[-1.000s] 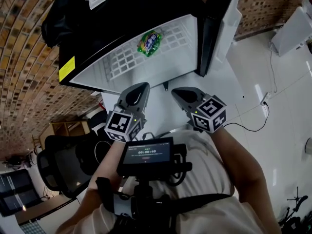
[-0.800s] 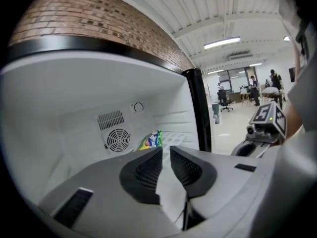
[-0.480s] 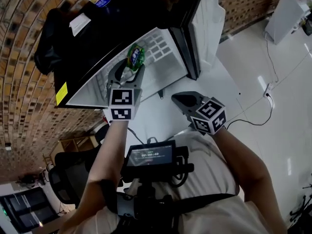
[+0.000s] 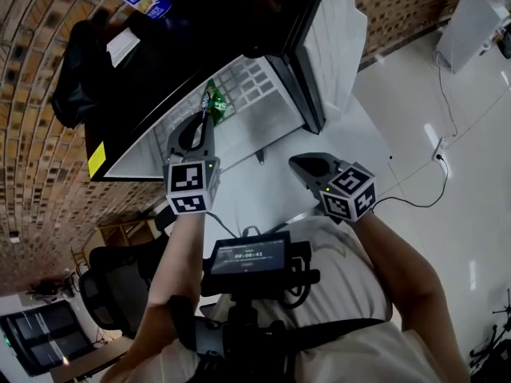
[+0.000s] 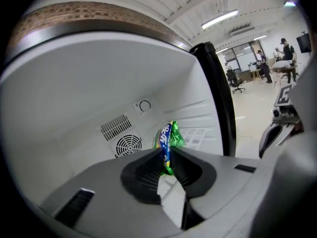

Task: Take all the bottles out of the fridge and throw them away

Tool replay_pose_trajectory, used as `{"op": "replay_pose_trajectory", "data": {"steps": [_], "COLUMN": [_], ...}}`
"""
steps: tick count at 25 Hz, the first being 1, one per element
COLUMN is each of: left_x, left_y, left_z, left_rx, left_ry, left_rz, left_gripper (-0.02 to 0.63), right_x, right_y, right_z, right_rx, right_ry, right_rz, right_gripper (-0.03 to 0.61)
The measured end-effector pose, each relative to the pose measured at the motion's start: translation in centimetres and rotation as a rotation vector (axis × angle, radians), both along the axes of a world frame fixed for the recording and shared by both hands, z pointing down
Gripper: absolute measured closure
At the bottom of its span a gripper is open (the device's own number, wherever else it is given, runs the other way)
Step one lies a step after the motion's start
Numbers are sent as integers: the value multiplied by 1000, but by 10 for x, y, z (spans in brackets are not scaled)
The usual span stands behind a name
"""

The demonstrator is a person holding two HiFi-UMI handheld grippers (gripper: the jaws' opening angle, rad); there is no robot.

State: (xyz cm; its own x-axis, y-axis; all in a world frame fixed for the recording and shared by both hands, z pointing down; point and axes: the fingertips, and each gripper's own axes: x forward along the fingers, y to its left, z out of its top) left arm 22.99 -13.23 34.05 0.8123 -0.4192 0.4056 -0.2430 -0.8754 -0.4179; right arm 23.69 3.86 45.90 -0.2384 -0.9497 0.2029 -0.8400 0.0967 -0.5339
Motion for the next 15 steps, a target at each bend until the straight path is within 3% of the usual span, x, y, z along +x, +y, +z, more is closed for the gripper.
{"op": "replay_pose_trajectory", "data": {"steps": [6,10,12,15], "left_x": [-42,-90,-112,-147], "left_y": [17,27,39,44], "left_z": [-11,-8,-2,17], "left_rx": [-141,-249,-301,-318], "left_ry": [119,194,205,194], "left_rz": [21,35,43,31], "left_gripper": [561,560,560,560], "right_x": [-27,-56,-74,-102], "right_y": [-22,-41,-50,-69], "right_z": [1,-1,-1,-2], "right_rx": [-3,-12,-18,-19], "right_ry": [6,18,25,34], "right_rz": [-103,-206,-261,-327], "right_gripper": [577,577,577,577]}}
